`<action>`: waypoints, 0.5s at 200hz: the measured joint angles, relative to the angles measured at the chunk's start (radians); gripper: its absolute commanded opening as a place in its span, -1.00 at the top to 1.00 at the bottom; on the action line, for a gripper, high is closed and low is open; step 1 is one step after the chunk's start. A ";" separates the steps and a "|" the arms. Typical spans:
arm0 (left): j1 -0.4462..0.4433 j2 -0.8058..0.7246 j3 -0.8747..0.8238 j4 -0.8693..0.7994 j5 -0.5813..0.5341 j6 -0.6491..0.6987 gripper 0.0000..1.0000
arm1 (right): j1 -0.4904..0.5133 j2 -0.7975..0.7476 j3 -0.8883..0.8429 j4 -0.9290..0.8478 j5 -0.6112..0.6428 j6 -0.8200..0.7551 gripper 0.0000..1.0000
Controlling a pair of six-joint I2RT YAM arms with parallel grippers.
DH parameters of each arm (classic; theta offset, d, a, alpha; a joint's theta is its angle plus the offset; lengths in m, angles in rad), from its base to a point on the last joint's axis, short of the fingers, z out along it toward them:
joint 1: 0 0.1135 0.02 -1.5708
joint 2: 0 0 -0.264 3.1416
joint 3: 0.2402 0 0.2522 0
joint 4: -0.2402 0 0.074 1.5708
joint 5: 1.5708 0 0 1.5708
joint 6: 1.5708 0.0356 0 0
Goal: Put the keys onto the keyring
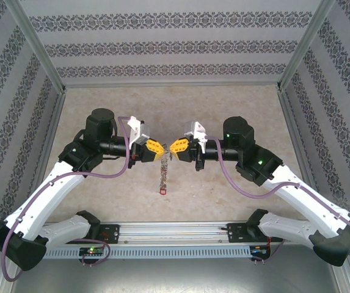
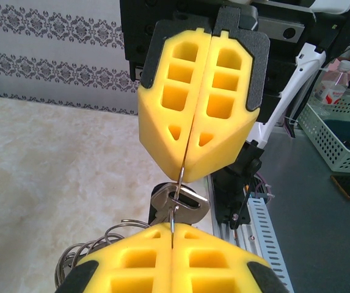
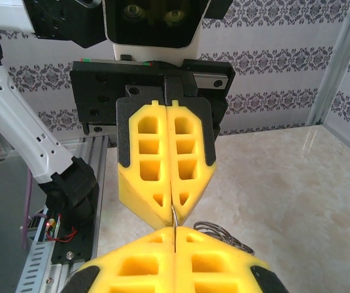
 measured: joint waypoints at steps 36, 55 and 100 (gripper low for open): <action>0.001 0.000 0.000 -0.003 -0.001 0.000 1.00 | 0.000 0.011 0.000 0.004 0.000 0.003 1.00; 0.001 -0.001 0.000 -0.004 -0.001 0.000 1.00 | 0.000 0.013 0.000 0.007 -0.001 0.003 1.00; 0.001 -0.001 0.000 -0.008 -0.001 0.000 1.00 | 0.000 0.014 0.000 0.007 -0.008 0.003 1.00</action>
